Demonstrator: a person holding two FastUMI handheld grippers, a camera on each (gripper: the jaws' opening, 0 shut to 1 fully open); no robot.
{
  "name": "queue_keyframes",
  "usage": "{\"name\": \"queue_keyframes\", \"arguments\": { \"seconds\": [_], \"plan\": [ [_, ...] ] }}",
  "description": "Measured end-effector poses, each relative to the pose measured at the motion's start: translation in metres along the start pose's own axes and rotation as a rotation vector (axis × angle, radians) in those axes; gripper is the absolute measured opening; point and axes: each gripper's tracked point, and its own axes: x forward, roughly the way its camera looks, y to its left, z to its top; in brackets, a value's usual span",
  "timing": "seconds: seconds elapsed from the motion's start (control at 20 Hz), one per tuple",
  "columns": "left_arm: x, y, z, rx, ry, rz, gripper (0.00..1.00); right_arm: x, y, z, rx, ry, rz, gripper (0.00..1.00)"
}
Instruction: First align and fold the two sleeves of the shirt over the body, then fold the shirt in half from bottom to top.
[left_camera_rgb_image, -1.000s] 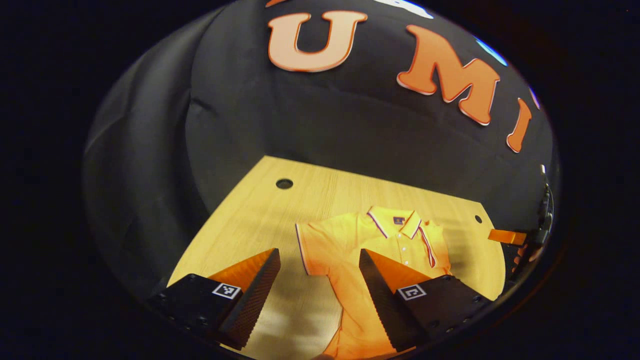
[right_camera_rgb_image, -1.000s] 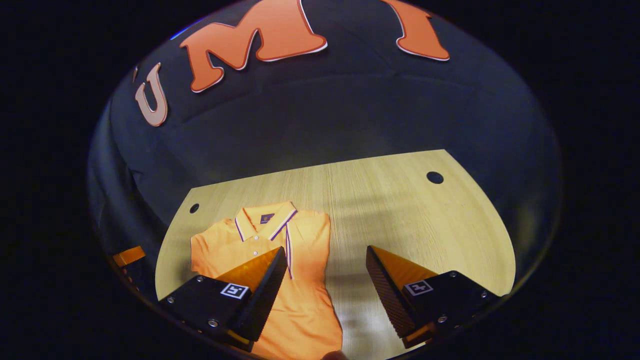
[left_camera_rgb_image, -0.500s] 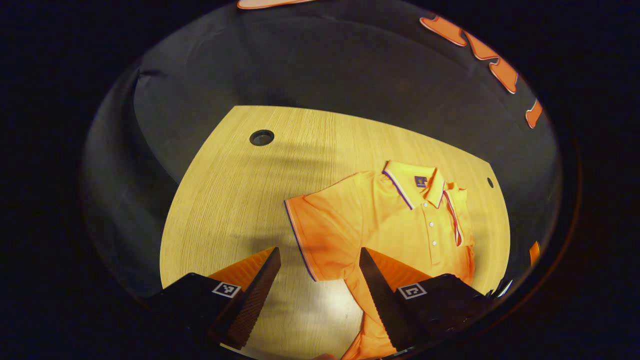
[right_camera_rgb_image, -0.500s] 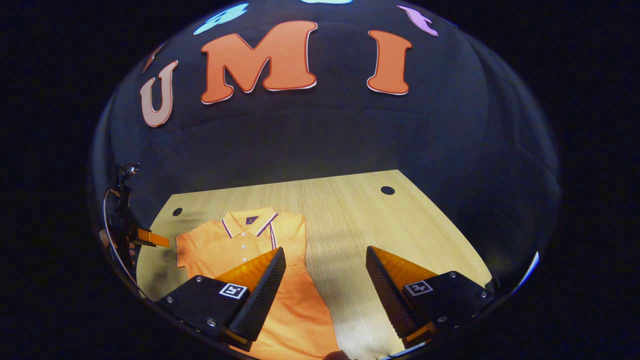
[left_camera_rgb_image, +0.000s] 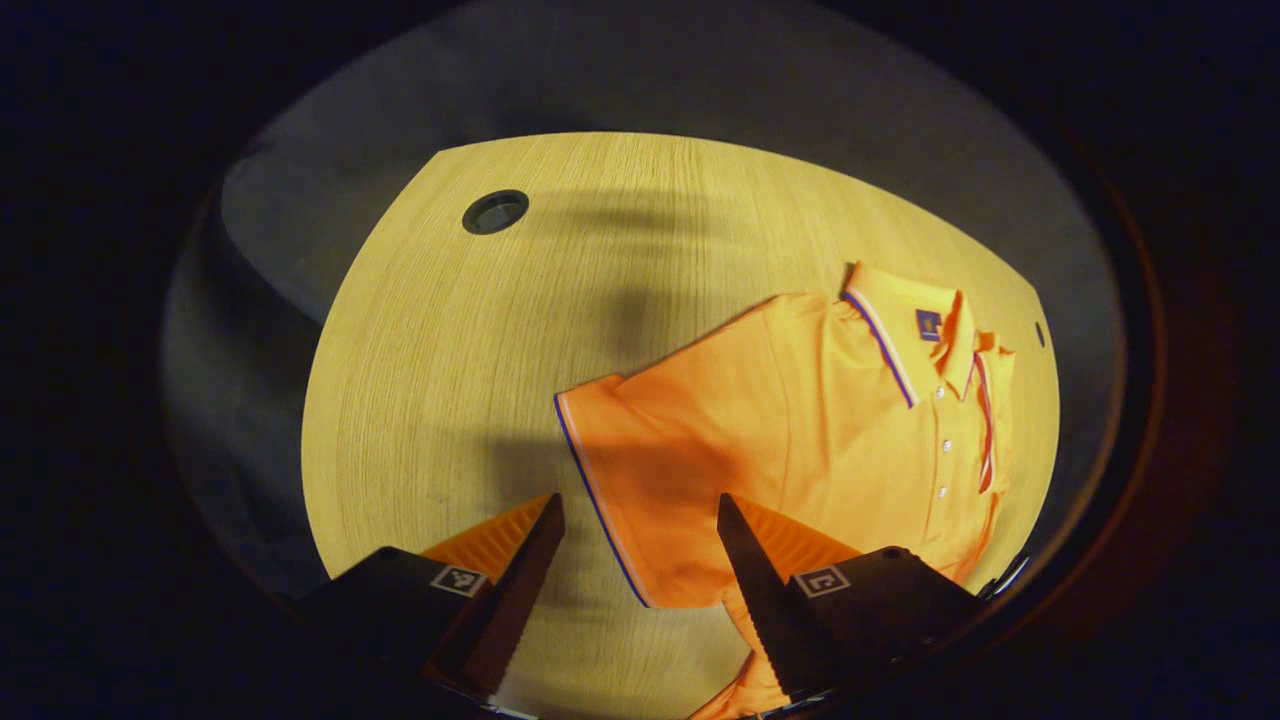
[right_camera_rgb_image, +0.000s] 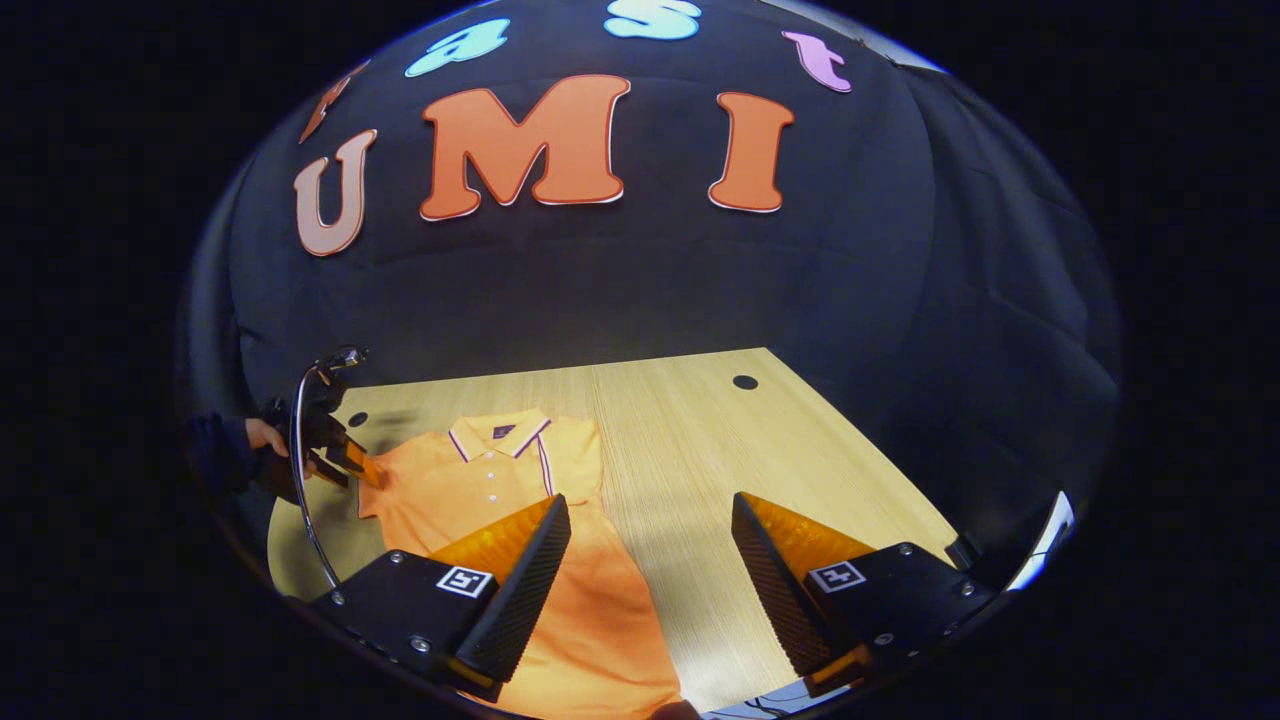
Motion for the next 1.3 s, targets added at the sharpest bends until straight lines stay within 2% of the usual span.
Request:
{"name": "queue_keyframes", "arguments": {
  "seconds": [0.05, 0.1, 0.25, 0.3, 0.35, 0.4, 0.5, 0.65, 0.85, 1.05, 1.2, 1.3],
  "plan": [
    [0.003, -0.002, -0.001, 0.001, 0.013, 0.004, 0.79, -0.003, -0.007, -0.004, 0.003, 0.001, -0.015, 0.99],
    [0.007, -0.001, -0.003, -0.002, 0.024, 0.011, 0.75, -0.006, -0.012, -0.008, 0.005, 0.004, -0.029, 0.99],
    [0.001, -0.001, 0.002, 0.005, 0.011, 0.013, 0.74, -0.016, -0.024, -0.017, 0.025, 0.017, -0.063, 0.99],
    [0.008, -0.005, 0.003, -0.002, 0.002, 0.007, 0.67, -0.018, -0.026, -0.019, 0.032, 0.019, -0.068, 0.99],
    [0.009, -0.006, 0.000, 0.022, 0.009, 0.000, 0.30, -0.018, -0.027, -0.021, 0.038, 0.021, -0.073, 0.99],
    [0.007, -0.012, 0.006, 0.016, -0.025, -0.041, 0.30, -0.019, -0.028, -0.022, 0.042, 0.018, -0.076, 0.99],
    [0.002, -0.016, 0.009, 0.026, -0.031, -0.078, 0.10, -0.022, -0.029, -0.024, 0.046, 0.020, -0.079, 0.99],
    [-0.013, -0.026, 0.024, 0.061, -0.112, -0.108, 0.10, -0.020, -0.029, -0.024, 0.049, 0.020, -0.082, 0.99],
    [-0.037, -0.049, 0.039, 0.160, -0.181, -0.131, 0.10, -0.017, -0.025, -0.024, 0.045, 0.026, -0.078, 0.99],
    [-0.051, -0.085, 0.049, 0.243, -0.218, -0.163, 0.10, -0.016, -0.026, -0.027, 0.054, 0.031, -0.082, 0.99],
    [-0.059, -0.124, 0.053, 0.281, -0.245, -0.239, 0.11, -0.018, -0.029, -0.031, 0.066, 0.034, -0.092, 0.99],
    [-0.061, -0.156, 0.052, 0.300, -0.259, -0.322, 0.14, -0.019, -0.032, -0.033, 0.072, 0.038, -0.100, 0.99]
  ]
}}
